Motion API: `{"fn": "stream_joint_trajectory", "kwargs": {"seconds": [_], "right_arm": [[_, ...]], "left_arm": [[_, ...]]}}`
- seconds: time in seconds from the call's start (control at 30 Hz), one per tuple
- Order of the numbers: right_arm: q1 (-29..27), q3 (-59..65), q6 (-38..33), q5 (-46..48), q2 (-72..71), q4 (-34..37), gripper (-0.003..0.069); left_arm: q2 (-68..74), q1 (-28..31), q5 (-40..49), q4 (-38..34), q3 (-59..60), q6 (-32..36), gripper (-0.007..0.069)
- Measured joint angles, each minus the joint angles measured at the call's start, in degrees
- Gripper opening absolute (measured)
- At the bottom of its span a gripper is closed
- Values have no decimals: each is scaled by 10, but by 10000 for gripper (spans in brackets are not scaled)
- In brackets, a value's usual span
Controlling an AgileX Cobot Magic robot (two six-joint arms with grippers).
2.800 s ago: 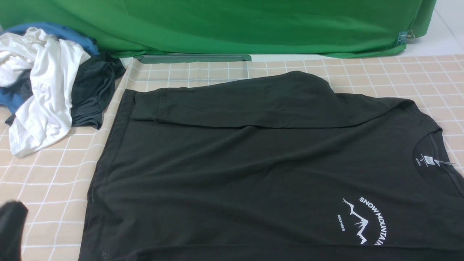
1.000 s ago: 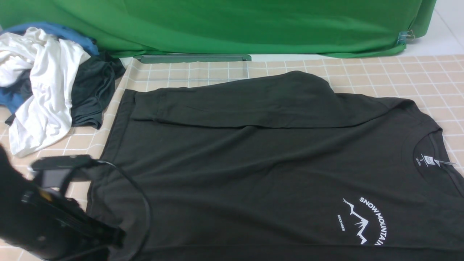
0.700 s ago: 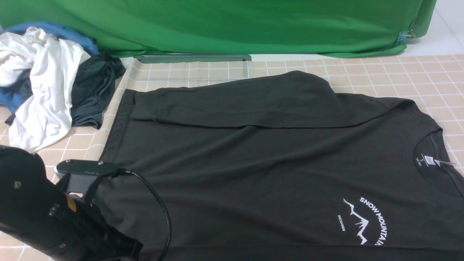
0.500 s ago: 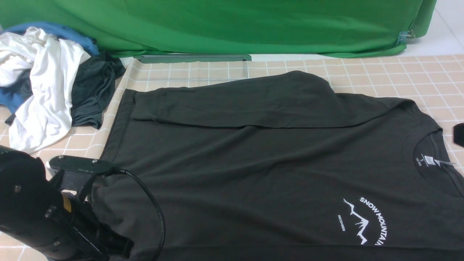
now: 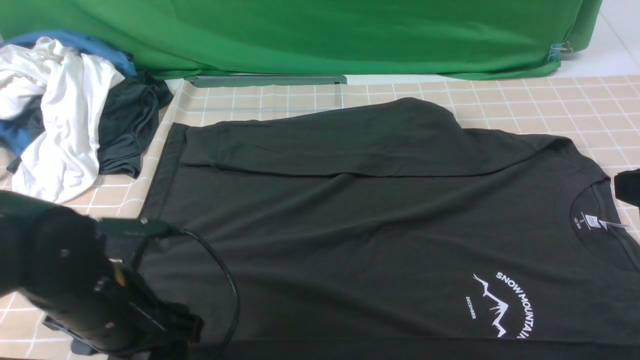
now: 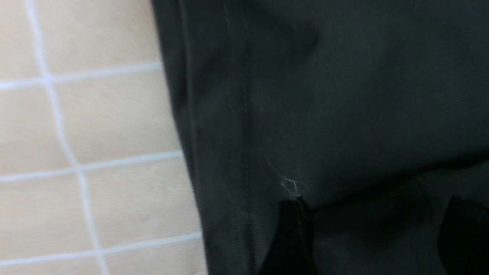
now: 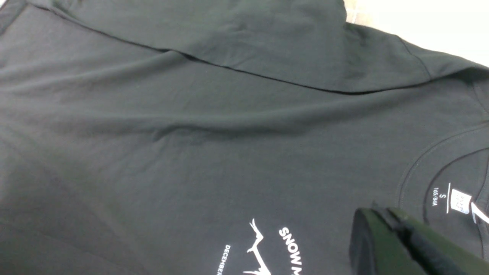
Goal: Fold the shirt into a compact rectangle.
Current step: 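Grasp the left edge of the dark T-shirt lying flat on the table, then fold the left side of the black T-shirt inward over its body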
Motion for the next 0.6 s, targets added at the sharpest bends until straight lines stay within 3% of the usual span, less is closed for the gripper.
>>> {"fn": "stream_joint_trajectory", "kwargs": {"seconds": [0.17, 0.3, 0.4, 0.43, 0.6], "right_arm": [[0, 0, 0, 0, 0, 0, 39], [0, 0, 0, 0, 0, 2, 39], [0, 0, 0, 0, 0, 2, 39], [0, 0, 0, 0, 0, 2, 39], [0, 0, -2, 0, 0, 2, 39]], "left_arm": [[57, 0, 6, -23, 0, 1, 449], [67, 0, 12, -18, -2, 3, 296], [68, 0, 14, -22, -5, 20, 95], [66, -1, 16, -23, -6, 24, 70], [18, -1, 72, -29, -20, 29, 52]]}}
